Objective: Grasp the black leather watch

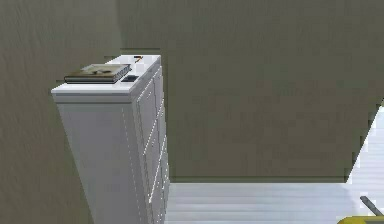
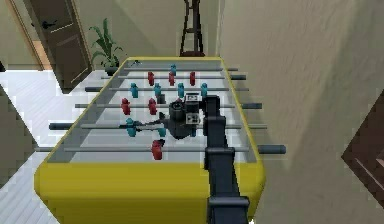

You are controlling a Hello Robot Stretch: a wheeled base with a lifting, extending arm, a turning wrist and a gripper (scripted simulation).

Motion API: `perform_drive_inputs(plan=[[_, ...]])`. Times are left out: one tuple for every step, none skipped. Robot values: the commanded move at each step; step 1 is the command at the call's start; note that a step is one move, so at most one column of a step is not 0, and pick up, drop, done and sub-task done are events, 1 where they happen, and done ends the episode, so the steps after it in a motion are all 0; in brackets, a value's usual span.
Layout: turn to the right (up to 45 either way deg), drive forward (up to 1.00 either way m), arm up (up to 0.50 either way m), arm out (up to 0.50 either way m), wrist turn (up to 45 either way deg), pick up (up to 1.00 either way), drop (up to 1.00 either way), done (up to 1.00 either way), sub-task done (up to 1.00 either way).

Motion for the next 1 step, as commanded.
perform_drive_inputs(plan=[[0.0, 0.00, 0.00, 0.00, 0.0, 0.00, 0.00, 1.00, 0.00]])
